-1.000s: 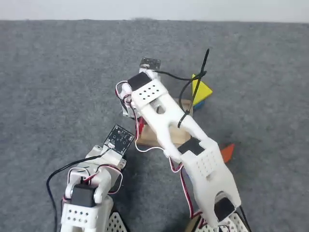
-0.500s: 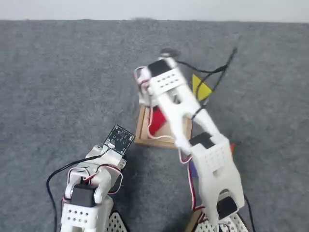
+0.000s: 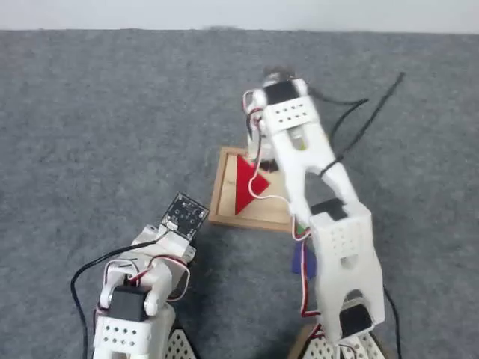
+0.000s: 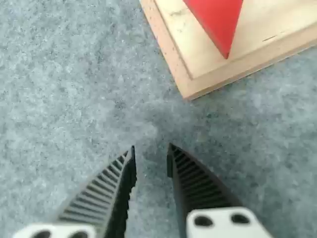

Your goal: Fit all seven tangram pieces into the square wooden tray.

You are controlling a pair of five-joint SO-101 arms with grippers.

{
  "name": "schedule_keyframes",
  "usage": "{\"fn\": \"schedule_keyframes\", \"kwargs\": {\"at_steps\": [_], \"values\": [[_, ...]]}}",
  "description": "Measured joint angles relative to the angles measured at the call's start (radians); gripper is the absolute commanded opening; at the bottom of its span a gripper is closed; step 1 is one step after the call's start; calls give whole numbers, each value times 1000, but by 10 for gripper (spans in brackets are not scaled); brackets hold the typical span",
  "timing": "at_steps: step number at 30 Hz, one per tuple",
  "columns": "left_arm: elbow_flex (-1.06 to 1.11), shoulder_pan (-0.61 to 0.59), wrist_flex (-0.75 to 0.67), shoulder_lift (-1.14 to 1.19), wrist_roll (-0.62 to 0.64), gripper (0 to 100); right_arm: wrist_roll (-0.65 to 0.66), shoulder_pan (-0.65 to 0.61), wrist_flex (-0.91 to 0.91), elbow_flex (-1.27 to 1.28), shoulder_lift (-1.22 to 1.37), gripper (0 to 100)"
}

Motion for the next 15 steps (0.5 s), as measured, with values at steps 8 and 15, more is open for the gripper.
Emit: {"fn": "schedule_keyframes", "kwargs": {"at_steps": [8, 15], "values": [[0, 0, 0, 0, 0, 98, 14, -64, -29, -60, 138, 7], [0, 0, 0, 0, 0, 98, 14, -129, -29, -74, 141, 7]]}}
